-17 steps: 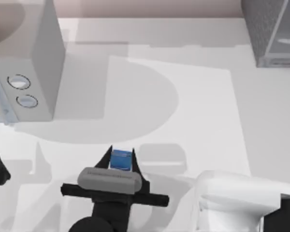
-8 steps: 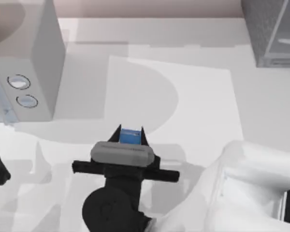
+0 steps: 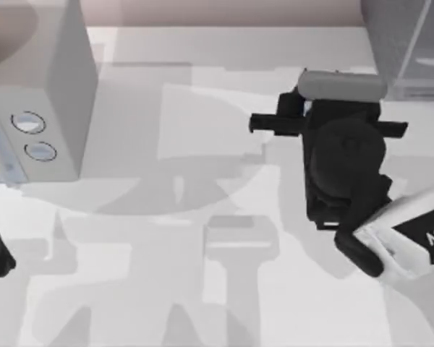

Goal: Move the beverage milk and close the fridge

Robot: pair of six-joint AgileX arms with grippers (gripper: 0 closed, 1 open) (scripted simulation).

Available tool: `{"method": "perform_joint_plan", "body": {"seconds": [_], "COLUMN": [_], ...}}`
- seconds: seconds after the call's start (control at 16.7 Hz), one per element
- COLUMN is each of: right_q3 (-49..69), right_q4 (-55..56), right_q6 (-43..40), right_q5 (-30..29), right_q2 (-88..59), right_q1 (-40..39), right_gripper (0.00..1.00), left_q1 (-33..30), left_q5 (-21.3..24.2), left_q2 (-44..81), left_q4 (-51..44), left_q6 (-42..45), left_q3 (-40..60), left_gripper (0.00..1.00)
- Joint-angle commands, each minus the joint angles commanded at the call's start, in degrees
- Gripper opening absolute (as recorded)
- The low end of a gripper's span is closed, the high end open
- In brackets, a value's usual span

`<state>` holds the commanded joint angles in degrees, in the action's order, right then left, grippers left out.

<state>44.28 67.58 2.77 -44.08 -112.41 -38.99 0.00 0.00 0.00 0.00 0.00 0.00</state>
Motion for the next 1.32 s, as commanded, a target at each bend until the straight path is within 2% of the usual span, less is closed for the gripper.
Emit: {"method": "perform_joint_plan", "body": {"seconds": [0.3,0.54,0.72,1.02,1.32], "right_q3": [-11.4,-19.0,-21.8,-21.6,-13.0], "right_q4": [-1.1,-2.8,-3.7,-3.7,-4.7], "right_q6": [-1.1,-1.6,-1.8,-1.8,-1.9], "right_q5": [24.3,37.8,41.7,41.7,44.2], "right_q2": [15.0,23.6,26.1,25.9,17.8], "right_q1": [21.6,34.1,38.0,38.0,40.3], "right_gripper": [0.00,0.00,0.00,0.00,0.00], "left_q1": [0.0,0.0,0.0,0.0,0.0], "left_q5": [0.0,0.0,0.0,0.0,0.0], "left_q2": [0.0,0.0,0.0,0.0,0.0], "left_q4": [0.0,0.0,0.0,0.0,0.0], "left_q6": [0.0,0.0,0.0,0.0,0.0], "left_q3": [0.0,0.0,0.0,0.0,0.0], "left_gripper": [1.00,1.00,1.00,1.00,1.00]}}
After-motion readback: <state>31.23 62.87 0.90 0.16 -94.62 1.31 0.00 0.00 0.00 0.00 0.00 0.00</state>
